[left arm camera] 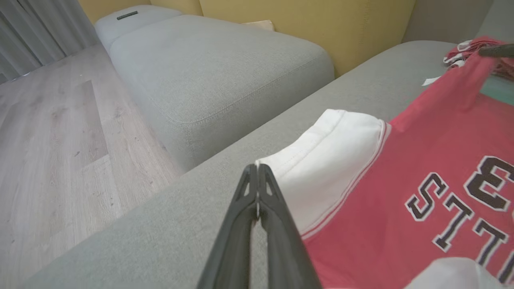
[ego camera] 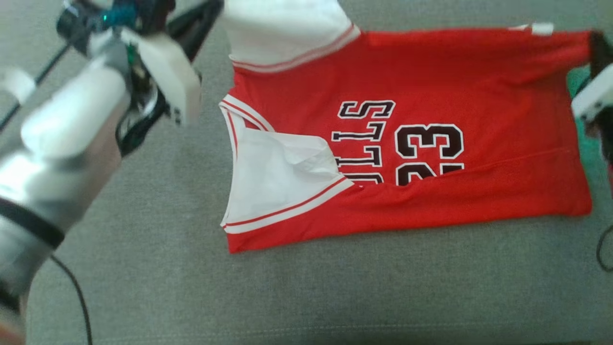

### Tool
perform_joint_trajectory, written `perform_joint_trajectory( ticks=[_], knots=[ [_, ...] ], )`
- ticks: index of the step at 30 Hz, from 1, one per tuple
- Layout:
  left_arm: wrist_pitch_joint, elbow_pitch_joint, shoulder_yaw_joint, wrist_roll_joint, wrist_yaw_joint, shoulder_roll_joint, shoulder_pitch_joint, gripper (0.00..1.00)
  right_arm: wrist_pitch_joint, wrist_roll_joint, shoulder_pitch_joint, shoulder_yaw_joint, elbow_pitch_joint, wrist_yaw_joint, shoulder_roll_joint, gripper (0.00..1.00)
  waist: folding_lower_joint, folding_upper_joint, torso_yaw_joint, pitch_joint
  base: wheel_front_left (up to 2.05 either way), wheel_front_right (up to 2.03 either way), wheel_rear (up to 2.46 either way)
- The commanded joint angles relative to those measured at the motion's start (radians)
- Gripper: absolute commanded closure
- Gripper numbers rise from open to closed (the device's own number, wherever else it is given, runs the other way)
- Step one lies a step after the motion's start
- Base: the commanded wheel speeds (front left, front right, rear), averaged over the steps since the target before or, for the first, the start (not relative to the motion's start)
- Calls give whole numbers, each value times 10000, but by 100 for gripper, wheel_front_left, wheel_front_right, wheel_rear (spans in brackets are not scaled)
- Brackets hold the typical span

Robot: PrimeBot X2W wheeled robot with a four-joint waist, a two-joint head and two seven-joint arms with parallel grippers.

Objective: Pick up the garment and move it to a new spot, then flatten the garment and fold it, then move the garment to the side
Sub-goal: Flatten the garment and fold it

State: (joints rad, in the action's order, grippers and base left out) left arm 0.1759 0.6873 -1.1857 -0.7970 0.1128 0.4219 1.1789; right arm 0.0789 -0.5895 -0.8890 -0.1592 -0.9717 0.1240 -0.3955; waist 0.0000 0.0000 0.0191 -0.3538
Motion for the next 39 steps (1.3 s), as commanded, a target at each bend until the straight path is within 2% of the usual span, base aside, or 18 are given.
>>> perform_joint_trajectory(
  ticks=[1,5,11,13,18,26,34,35,36,37,38,39],
  knots=[
    [76,-558,293,-150,-161,656,56,100,-105,-196,429,-226,542,67,-296,100,0,0,135,240,0,0,0],
    [33,-1852,202,-272,-640,1276,-860,100,-149,-515,1310,-344,1051,67,-565,100,0,0,212,531,0,0,0],
    [-168,-3944,45,-427,-1622,2189,-2158,100,-131,-776,2460,-189,1495,67,-901,100,0,0,394,852,0,0,0],
    [-199,-4283,4,-438,-1779,2308,-2359,100,-123,-788,2636,-154,1561,67,-927,100,0,0,432,898,0,0,0],
    [-403,-5665,-207,-463,-2489,2791,-3229,100,-2,-792,3423,34,2044,67,-979,100,0,0,548,999,0,0,0],
    [-481,-6567,-393,-561,-3144,3022,-4137,100,387,-495,4268,471,2612,67,-843,100,0,0,510,1075,0,0,0],
    [-353,-6617,-419,-811,-3446,2920,-4684,100,735,-264,4857,947,3149,67,-569,100,0,0,471,1080,0,0,0],
    [-306,-6588,-404,-875,-3463,2873,-4755,100,784,-255,4917,980,3235,67,-541,92,0,0,461,1097,0,0,0],
    [-229,-6545,-363,-942,-3512,2822,-4829,89,834,-258,4975,991,3333,67,-499,70,0,0,445,1125,0,0,0],
    [-153,-6488,-341,-983,-3560,2774,-4902,72,883,-268,5039,1014,3417,67,-453,58,0,0,428,1160,0,0,0],
    [-99,-6422,-327,-1052,-3598,2720,-4997,44,920,-273,5105,1050,3492,67,-407,28,0,0,411,1210,0,0,0],
    [-13,-6350,-301,-1086,-3666,2666,-5084,4,905,-276,5171,1108,3574,67,-359,0,0,0,395,1273,0,0,0]
  ],
)
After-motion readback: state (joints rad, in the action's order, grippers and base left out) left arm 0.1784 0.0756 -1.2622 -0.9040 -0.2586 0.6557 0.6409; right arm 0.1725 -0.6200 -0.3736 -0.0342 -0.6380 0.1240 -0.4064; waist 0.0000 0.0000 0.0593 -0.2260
